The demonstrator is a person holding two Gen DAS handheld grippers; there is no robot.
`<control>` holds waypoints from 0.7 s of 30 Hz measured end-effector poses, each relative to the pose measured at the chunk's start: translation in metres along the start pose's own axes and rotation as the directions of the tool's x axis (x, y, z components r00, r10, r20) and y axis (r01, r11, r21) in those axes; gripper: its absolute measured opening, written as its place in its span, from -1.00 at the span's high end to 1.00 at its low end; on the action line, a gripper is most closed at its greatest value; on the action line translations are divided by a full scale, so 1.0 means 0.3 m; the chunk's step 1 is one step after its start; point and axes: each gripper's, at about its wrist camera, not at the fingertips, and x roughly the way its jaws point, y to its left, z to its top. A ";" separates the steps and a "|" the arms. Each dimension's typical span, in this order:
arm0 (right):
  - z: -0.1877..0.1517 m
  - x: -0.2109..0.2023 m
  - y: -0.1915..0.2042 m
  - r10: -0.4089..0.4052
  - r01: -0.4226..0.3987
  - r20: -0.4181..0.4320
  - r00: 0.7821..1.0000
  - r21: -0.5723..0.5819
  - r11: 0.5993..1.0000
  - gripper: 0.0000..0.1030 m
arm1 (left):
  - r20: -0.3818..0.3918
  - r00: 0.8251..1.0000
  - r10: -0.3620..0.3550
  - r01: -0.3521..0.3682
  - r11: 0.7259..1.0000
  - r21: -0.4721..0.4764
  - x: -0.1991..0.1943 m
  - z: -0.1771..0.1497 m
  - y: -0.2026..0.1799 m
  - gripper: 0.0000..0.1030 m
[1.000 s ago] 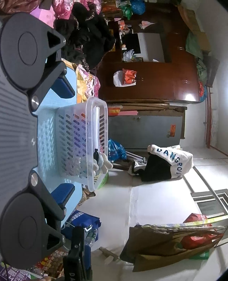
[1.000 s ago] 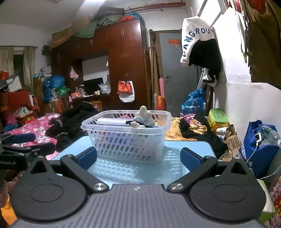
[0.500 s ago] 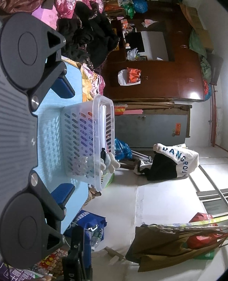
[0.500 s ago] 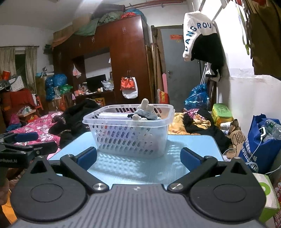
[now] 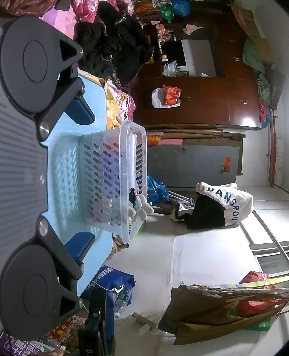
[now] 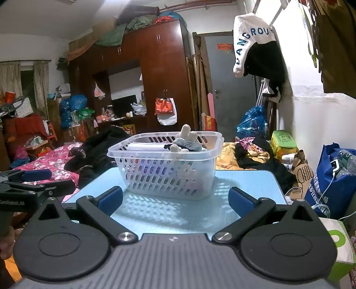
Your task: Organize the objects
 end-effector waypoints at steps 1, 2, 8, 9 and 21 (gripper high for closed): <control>0.001 -0.001 0.001 0.000 0.000 0.000 1.000 0.001 1.000 -1.00 | 0.000 1.000 -0.001 0.001 1.000 -0.002 0.000 0.001 0.001 -1.00; 0.001 -0.001 0.001 0.001 -0.001 0.000 1.000 0.001 1.000 -1.00 | 0.001 1.000 -0.004 0.004 1.000 -0.003 -0.001 0.001 0.001 -1.00; 0.001 -0.009 0.006 0.003 -0.003 0.006 1.000 -0.002 1.000 -1.00 | 0.001 1.000 0.001 -0.001 1.000 0.001 -0.002 0.001 -0.002 -1.00; 0.001 -0.010 0.007 0.002 -0.002 0.007 1.000 -0.002 1.000 -1.00 | 0.000 1.000 0.001 -0.001 1.000 0.002 -0.002 0.001 -0.002 -1.00; 0.005 -0.011 0.002 0.003 -0.003 0.008 1.000 -0.005 1.000 -1.00 | 0.000 1.000 0.000 0.000 1.000 0.000 -0.004 0.003 -0.002 -1.00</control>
